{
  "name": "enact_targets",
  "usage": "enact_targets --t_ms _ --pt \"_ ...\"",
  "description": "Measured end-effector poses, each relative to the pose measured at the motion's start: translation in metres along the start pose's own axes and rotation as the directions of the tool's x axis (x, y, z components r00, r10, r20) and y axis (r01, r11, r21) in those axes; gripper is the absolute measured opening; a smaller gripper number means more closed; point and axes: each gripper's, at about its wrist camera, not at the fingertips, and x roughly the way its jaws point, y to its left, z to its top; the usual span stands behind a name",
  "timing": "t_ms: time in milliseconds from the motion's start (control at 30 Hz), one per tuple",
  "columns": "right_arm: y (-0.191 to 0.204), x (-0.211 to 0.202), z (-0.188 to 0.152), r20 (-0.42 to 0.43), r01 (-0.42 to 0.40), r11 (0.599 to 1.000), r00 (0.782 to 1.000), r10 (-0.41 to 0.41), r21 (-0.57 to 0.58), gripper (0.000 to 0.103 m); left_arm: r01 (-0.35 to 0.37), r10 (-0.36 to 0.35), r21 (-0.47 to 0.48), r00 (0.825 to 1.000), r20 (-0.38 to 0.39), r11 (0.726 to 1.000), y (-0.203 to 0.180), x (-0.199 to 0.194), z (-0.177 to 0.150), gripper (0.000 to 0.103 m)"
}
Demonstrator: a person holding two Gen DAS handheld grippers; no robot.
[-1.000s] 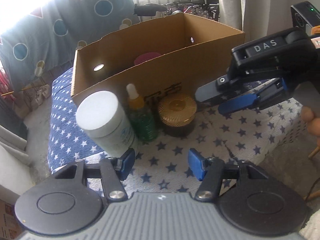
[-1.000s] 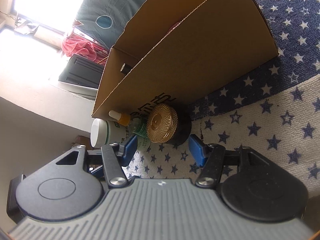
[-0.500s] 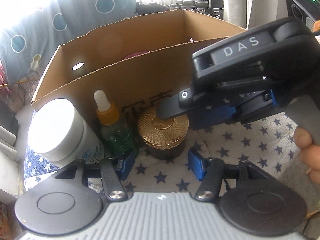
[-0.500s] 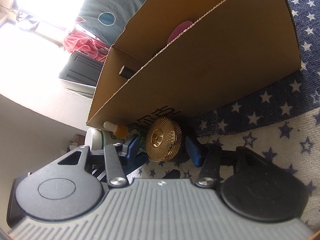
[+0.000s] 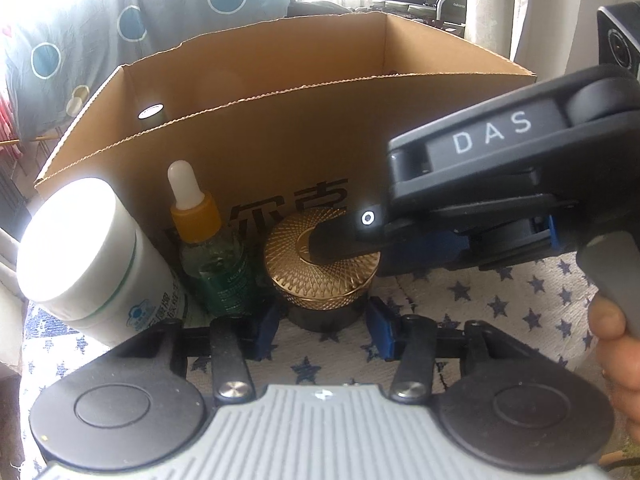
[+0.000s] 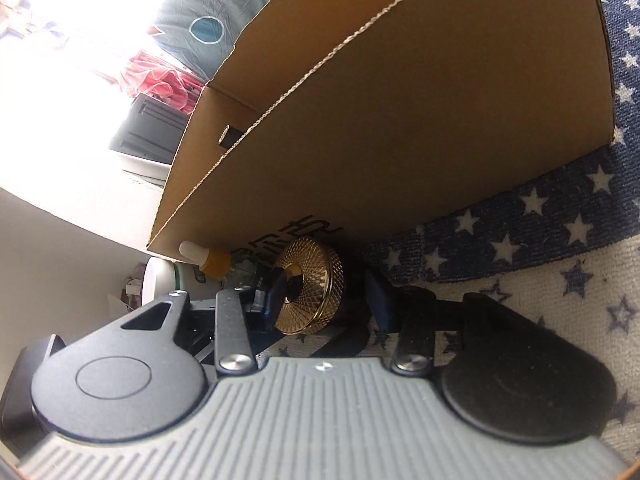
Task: Organize rigid objects
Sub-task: 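Move the right gripper down to the gold-lidded jar, then close the right gripper on the gold-lidded jar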
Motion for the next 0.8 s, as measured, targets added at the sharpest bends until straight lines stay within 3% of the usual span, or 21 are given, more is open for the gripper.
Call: enact_targets --t_ms 333,433,533,800 --pt "-0.006 -0.009 -0.001 -0.005 -0.001 1.000 1.000 0.001 0.030 0.040 0.047 -0.047 -0.011 0.999 -0.003 0.999 -0.005 -0.009 -0.005 0.046" --pt "-0.001 -0.005 0.000 -0.009 0.002 1.000 1.000 -0.002 0.027 0.040 0.045 -0.045 -0.013 0.999 0.005 0.999 -0.001 -0.011 -0.005 0.049" --pt "0.000 -0.005 0.001 -0.002 0.009 1.000 1.000 -0.009 0.023 0.042 0.029 -0.029 0.001 1.000 0.011 1.000 -0.002 -0.010 -0.004 0.056" --pt "-0.008 0.000 0.000 -0.004 -0.015 0.999 1.000 0.015 0.051 0.051 0.028 -0.027 -0.033 1.000 0.005 0.999 -0.004 -0.002 0.000 0.056"
